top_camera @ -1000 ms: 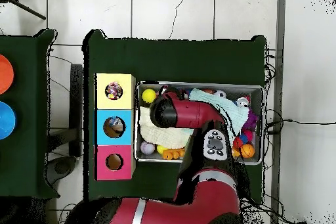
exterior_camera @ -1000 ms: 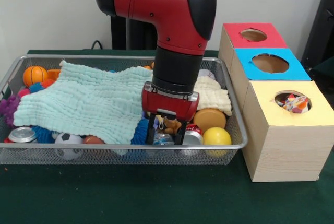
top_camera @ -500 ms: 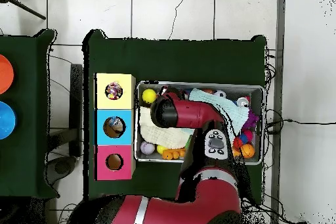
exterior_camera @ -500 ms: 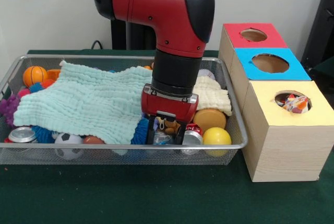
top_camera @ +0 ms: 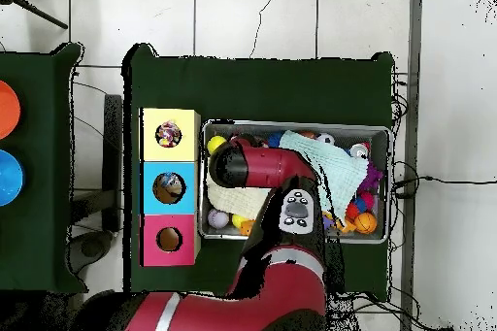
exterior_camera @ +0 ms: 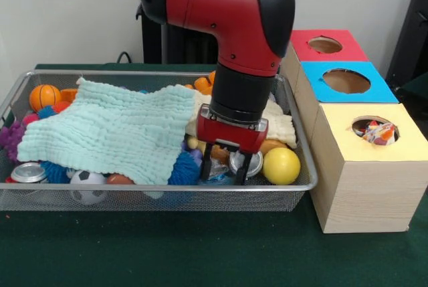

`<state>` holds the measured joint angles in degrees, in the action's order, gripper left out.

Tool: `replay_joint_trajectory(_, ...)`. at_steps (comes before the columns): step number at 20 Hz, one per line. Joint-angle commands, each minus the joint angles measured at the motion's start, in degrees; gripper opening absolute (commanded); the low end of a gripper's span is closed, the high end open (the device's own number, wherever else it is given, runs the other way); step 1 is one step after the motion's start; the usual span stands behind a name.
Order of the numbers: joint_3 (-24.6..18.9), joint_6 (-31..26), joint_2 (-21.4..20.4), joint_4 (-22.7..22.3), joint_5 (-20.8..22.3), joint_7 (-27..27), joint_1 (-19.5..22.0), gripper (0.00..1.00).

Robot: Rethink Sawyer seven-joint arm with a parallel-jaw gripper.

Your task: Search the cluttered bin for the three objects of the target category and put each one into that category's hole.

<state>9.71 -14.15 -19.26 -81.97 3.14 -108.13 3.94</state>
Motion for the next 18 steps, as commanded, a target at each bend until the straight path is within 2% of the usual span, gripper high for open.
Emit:
replay_joint_trajectory(1, 0.84, -11.65, 1.58, -2.15, -5.06, -12.73, -3.82, 1.00)
replay_joint_trajectory(2, 1.02, -11.15, 0.64, -3.70, -5.23, -12.97, -4.29, 1.00)
replay_joint_trajectory(10, 3.49, -10.71, 0.01, -5.44, -7.16, -13.01, -6.81, 1.00)
replay_joint_trajectory(13, 5.30, -11.26, 0.76, -4.95, -8.17, -13.85, -8.01, 1.00)
replay_joint_trajectory(18, 10.67, -13.29, 3.54, -2.79, -10.58, -16.78, -10.97, 1.00)
